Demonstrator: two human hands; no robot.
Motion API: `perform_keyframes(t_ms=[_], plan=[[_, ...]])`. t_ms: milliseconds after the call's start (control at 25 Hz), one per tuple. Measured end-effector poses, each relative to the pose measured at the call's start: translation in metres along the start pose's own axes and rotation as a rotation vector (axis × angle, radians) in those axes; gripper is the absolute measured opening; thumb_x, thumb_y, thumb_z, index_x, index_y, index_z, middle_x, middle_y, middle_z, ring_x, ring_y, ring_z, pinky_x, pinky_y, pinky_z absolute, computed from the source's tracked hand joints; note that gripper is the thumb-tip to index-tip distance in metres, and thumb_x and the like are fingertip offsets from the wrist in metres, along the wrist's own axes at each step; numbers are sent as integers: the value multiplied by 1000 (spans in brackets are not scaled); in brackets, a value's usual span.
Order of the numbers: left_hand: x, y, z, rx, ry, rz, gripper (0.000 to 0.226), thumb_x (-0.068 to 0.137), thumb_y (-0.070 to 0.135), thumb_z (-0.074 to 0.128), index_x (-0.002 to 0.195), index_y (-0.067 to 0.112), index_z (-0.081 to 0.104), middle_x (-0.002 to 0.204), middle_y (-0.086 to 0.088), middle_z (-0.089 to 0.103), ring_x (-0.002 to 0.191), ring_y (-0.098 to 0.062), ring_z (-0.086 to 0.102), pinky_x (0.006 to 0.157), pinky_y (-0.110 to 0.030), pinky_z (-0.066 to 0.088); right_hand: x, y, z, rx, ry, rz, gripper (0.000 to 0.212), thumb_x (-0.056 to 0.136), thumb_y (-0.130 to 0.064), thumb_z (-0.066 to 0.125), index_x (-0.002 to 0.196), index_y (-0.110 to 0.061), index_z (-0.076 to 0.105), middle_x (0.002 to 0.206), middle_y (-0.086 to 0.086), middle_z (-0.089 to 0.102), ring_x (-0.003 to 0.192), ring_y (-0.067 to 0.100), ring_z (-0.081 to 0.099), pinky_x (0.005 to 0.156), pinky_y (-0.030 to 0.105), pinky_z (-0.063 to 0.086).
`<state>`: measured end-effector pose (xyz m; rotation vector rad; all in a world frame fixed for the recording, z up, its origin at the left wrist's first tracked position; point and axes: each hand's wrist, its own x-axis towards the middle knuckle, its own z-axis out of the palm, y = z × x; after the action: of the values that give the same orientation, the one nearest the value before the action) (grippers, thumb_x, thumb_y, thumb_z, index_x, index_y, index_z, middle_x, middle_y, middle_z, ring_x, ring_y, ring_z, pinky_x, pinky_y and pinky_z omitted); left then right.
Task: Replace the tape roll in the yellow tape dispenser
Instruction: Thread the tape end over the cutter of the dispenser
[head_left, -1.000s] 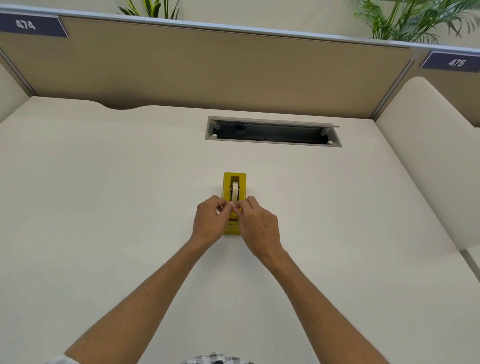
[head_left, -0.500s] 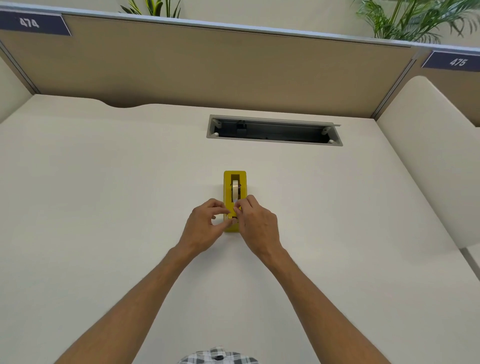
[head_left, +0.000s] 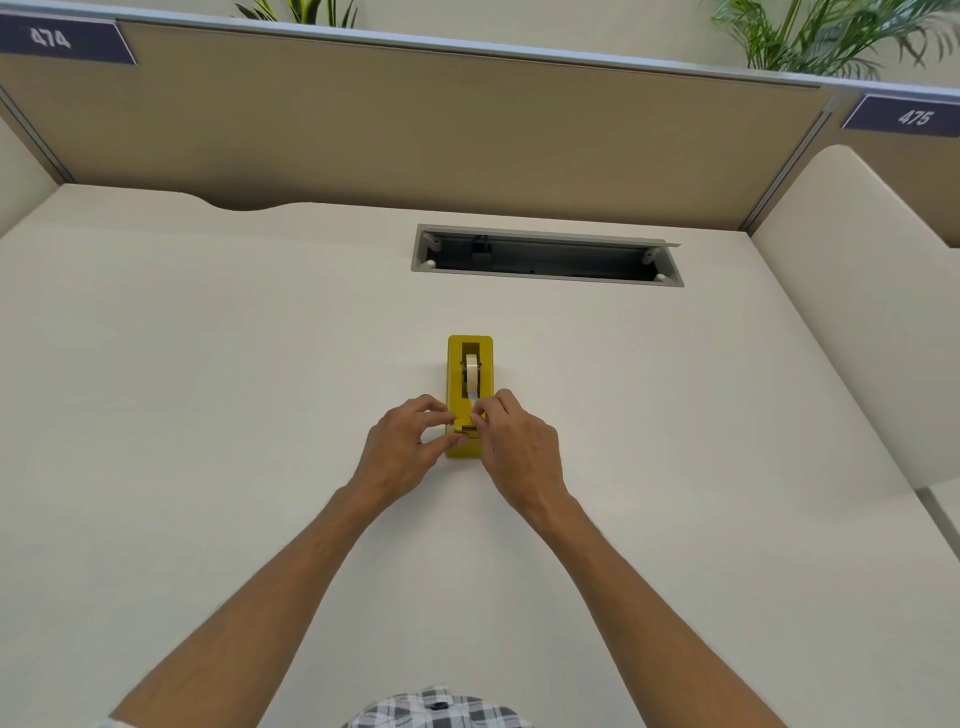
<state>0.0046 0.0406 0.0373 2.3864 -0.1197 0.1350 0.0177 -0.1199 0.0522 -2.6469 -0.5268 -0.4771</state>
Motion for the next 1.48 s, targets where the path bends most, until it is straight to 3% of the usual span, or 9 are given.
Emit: perform_keyframes(t_ms=[240, 400, 600, 840, 1040, 1240, 1480], plan=[[1, 3, -2, 31, 8, -22, 30, 84, 36, 68, 106, 17, 73, 111, 2, 67, 97, -16, 61, 80, -33, 50, -5, -3, -4, 2, 19, -10, 6, 89, -16, 69, 86, -12, 66, 80, 1, 61, 46, 16, 52, 39, 20, 33], [0, 3, -1, 35, 5, -20, 32, 84, 37, 68, 106, 15, 73, 110, 0, 67, 97, -17, 61, 79, -31, 50, -11, -5, -5, -23, 58, -5, 7, 88, -16, 70, 83, -13, 65, 77, 0, 60, 46, 11, 34, 38, 22, 31], [0, 2, -1, 42, 14, -19, 30, 84, 38, 67, 102, 14, 73, 107, -1, 69, 95, -17, 61, 76, -28, 47, -18, -6, -10, -64, 74, -18, 7, 86, -16, 73, 83, -14, 67, 75, -1, 61, 50, 9, 29, 39, 20, 28], [0, 1, 1, 36, 9, -32, 29, 85, 40, 66, 99, 16, 73, 102, 0, 70, 92, -16, 60, 76, -31, 50, -25, -10, -14, -45, 56, -42, 7, 87, -19, 70, 85, -13, 67, 76, -1, 61, 48, 14, 51, 37, 21, 32], [0, 0, 2, 31, 12, -36, 29, 85, 40, 66, 99, 16, 73, 100, 0, 70, 90, -15, 59, 76, -30, 49, -30, -11, -16, -51, 59, -43, 7, 87, -20, 70, 87, -14, 68, 75, -2, 60, 49, 12, 49, 39, 18, 28], [-1, -1, 3, 23, 9, -33, 29, 85, 40, 66, 101, 16, 73, 100, 0, 71, 91, -16, 60, 78, -36, 53, -35, -11, -8, -24, 33, -23, 7, 86, -17, 72, 90, -13, 68, 75, -1, 60, 50, 12, 50, 37, 22, 37], [-1, -2, 4, 1, 8, -38, 29, 85, 37, 67, 102, 15, 73, 100, -1, 71, 90, -17, 60, 79, -37, 53, -37, -11, -3, 0, 17, -11, 6, 88, -16, 70, 92, -12, 67, 79, 0, 61, 51, 14, 52, 38, 21, 36]])
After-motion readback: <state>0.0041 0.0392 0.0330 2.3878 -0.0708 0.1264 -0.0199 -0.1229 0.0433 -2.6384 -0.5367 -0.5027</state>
